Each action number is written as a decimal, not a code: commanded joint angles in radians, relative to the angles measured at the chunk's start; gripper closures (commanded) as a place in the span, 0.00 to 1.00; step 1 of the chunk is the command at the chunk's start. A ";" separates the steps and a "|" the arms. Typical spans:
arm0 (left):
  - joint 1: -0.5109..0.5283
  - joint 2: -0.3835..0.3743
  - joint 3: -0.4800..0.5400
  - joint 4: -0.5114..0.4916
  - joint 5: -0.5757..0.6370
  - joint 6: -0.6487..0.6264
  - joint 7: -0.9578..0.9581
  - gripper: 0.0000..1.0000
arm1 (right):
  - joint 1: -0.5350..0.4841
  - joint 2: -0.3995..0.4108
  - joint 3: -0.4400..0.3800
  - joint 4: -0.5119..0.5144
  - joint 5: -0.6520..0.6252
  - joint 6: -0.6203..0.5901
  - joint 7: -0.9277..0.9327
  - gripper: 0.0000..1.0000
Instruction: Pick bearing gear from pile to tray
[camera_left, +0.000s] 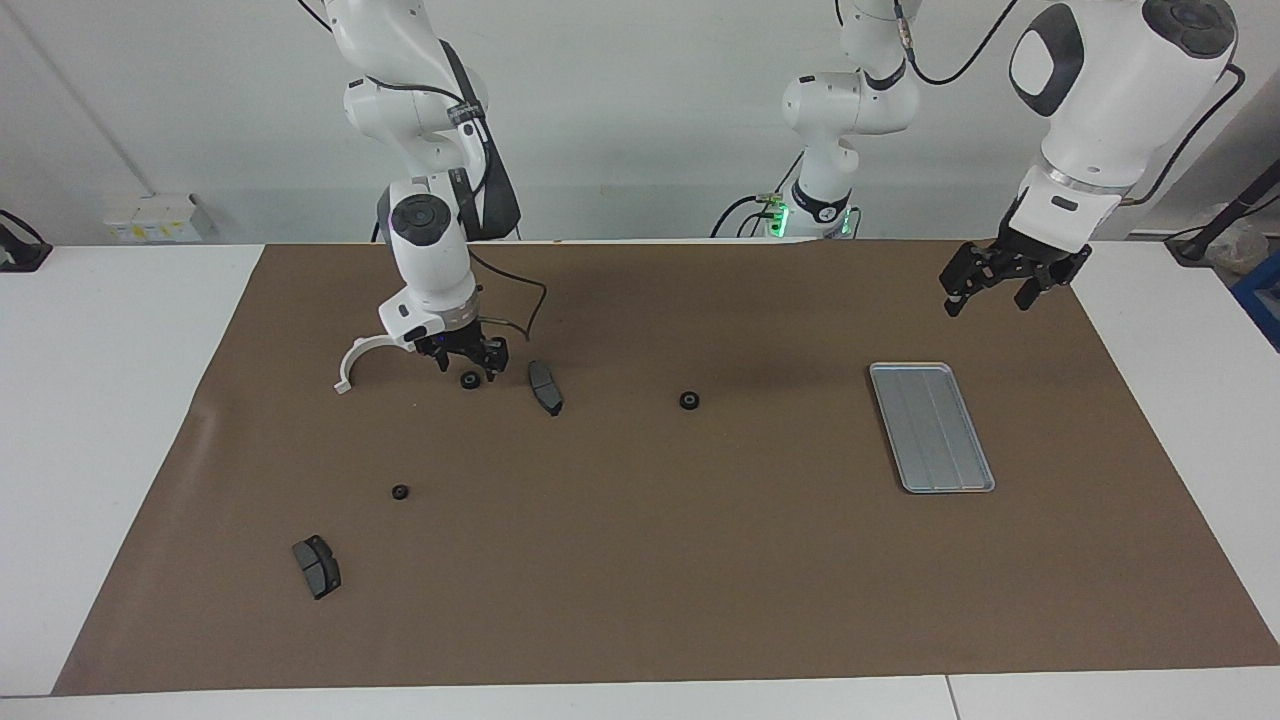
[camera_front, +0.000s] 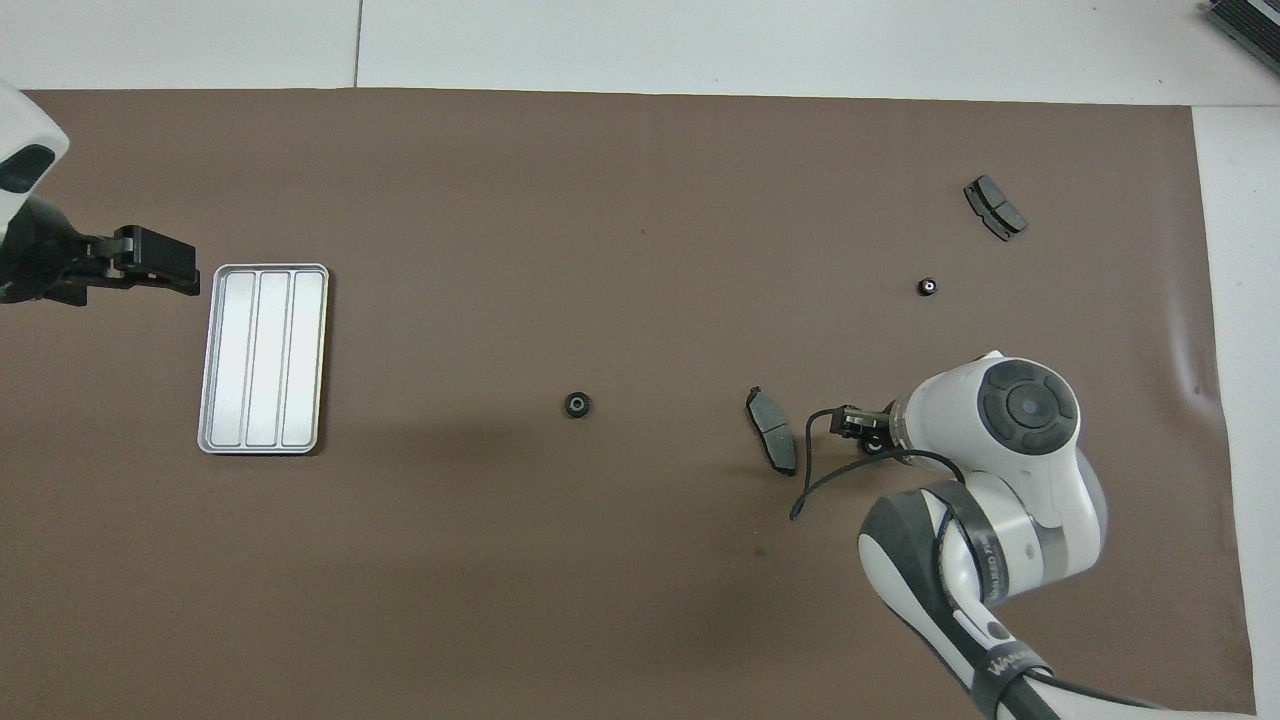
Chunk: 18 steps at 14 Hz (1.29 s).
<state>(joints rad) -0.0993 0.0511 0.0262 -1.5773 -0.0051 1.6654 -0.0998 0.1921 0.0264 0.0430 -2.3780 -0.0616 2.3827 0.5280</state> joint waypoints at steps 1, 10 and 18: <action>0.007 -0.023 -0.002 -0.020 -0.006 -0.009 0.005 0.00 | -0.025 -0.025 0.014 -0.059 0.019 0.061 -0.042 0.22; 0.007 -0.023 -0.002 -0.020 -0.006 -0.009 0.005 0.00 | -0.037 -0.019 0.014 -0.101 0.019 0.124 -0.054 0.43; -0.007 -0.036 -0.008 -0.021 -0.007 -0.006 -0.001 0.00 | -0.028 -0.008 0.015 -0.075 0.019 0.127 -0.040 1.00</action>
<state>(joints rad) -0.0998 0.0405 0.0193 -1.5772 -0.0051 1.6649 -0.0998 0.1760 0.0255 0.0463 -2.4554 -0.0613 2.4909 0.5148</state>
